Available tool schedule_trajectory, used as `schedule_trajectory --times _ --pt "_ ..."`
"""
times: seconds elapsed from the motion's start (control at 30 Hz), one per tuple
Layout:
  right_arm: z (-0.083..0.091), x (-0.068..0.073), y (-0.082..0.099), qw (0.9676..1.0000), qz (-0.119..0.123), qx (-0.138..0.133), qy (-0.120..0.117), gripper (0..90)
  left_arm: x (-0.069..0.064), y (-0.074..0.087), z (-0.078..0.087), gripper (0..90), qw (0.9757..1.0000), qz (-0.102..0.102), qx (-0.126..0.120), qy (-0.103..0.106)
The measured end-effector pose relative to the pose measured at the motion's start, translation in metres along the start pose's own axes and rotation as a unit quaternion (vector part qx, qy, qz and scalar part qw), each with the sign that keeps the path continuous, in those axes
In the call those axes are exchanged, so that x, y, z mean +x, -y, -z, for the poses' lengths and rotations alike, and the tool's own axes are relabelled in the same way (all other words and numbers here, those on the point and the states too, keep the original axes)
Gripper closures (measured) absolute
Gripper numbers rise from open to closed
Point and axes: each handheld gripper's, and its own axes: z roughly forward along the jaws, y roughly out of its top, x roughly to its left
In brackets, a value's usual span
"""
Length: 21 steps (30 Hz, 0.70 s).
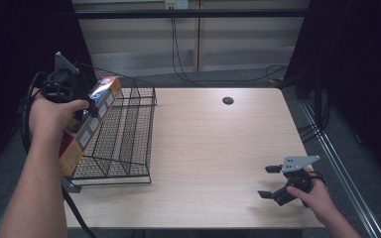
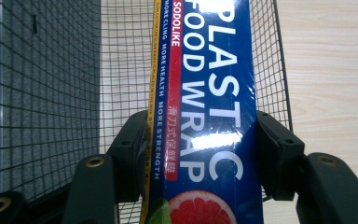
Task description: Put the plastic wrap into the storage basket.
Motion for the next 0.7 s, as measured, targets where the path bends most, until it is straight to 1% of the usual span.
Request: schedule_trajectory --times 0.03,0.1,0.2,0.3,0.37,0.4,0.47,0.5,0.63,0.67,0.7 --pt "0.001 0.000 0.000 1.0000 0.000 0.000 0.003 4.4 0.001 0.000 0.001 43.8 1.0000 0.001 -0.001 -0.002" --pt "0.001 0.000 0.000 1.0000 -0.001 -0.001 0.000 4.4 0.002 0.000 0.002 43.8 1.0000 0.004 -0.003 -0.006" --pt "0.001 0.000 0.000 1.0000 -0.001 -0.001 0.002 4.4 0.005 0.000 0.004 43.7 0.9999 0.008 -0.005 -0.005" --pt "0.000 0.000 0.000 1.0000 0.000 0.000 0.002 4.4 0.007 0.000 0.006 43.8 0.9998 0.010 -0.007 -0.013" --pt "0.000 0.000 0.000 1.0000 0.000 0.000 0.000 4.4 0.008 0.001 0.007 43.7 0.9998 0.016 -0.008 -0.013" --pt "0.000 0.000 0.000 1.0000 0.001 0.000 0.002 4.4 0.009 0.001 0.007 43.7 0.9997 0.017 -0.009 -0.014" --pt "0.000 0.000 0.000 1.0000 0.000 0.001 0.001 4.4 0.011 0.001 0.007 43.8 0.9996 0.017 -0.011 -0.020" --pt "0.000 0.000 0.000 1.0000 0.000 0.001 0.001 4.4 0.012 0.002 0.007 43.8 0.9995 0.022 -0.013 -0.019" --pt "0.000 0.000 0.000 1.0000 0.000 0.002 0.002 4.4 0.014 0.002 0.005 43.8 0.9992 0.025 -0.012 -0.028" --pt "0.000 0.000 0.000 1.0000 0.001 0.002 0.002 4.4 0.014 0.002 0.005 43.7 0.9991 0.030 -0.013 -0.028" --pt "0.000 0.000 0.000 1.0000 0.000 0.002 0.002 4.4 0.015 0.002 0.004 43.7 0.9990 0.030 -0.014 -0.030"
